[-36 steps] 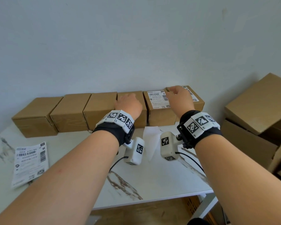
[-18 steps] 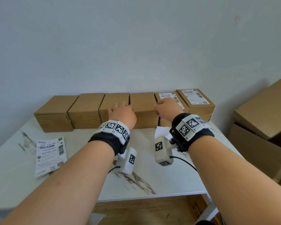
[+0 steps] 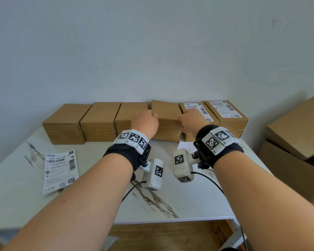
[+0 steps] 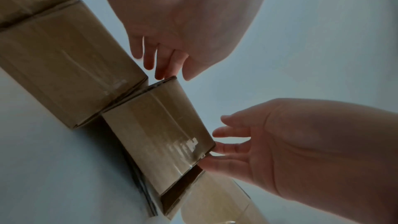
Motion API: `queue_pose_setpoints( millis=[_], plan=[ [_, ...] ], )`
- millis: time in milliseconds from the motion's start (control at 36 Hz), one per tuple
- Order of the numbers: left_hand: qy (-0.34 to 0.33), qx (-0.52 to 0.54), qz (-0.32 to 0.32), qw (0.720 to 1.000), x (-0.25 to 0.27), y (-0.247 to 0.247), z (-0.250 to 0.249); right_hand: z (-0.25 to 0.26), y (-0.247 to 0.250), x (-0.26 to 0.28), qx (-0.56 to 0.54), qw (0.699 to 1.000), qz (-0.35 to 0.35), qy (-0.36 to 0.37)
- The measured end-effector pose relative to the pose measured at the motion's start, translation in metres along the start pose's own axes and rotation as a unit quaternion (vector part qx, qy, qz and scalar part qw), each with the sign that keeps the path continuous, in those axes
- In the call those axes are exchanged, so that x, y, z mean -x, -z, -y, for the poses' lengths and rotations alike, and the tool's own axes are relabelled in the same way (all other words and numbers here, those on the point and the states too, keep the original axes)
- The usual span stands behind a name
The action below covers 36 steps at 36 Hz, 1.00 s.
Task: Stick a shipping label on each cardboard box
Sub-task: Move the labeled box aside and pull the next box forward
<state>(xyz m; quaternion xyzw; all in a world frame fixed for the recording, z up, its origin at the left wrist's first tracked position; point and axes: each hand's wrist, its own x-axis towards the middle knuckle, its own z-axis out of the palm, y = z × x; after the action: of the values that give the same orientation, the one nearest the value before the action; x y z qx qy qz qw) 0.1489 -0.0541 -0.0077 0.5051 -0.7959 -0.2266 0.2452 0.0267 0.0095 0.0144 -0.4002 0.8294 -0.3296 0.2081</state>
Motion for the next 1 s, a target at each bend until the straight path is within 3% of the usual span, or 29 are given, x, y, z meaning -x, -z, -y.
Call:
queue_pose_setpoints(
  millis=[83,111,250,389,583,1000],
  plan=[
    [-0.007,0.079,-0.017,0.997,0.004,0.007,-0.008,-0.002,0.008,0.003,0.034,0.997,-0.05,0.047],
    [-0.011,0.098,-0.021,0.995,0.006,0.009,-0.012,-0.001,0.01,0.005,0.013,0.998,-0.051,0.031],
    [-0.027,0.18,-0.059,0.981,0.015,0.019,-0.022,-0.005,0.013,0.005,-0.21,0.972,-0.1,0.029],
    [-0.015,0.232,-0.101,0.967,0.03,0.031,-0.023,-0.001,0.016,0.027,-0.199,0.973,-0.105,0.049],
    [-0.003,0.225,-0.074,0.972,0.063,0.052,-0.003,-0.003,0.014,0.063,-0.189,0.974,-0.091,0.091],
    [0.062,0.22,-0.059,0.972,0.143,0.069,0.046,-0.009,-0.033,0.134,-0.147,0.986,-0.033,0.077]
  ],
)
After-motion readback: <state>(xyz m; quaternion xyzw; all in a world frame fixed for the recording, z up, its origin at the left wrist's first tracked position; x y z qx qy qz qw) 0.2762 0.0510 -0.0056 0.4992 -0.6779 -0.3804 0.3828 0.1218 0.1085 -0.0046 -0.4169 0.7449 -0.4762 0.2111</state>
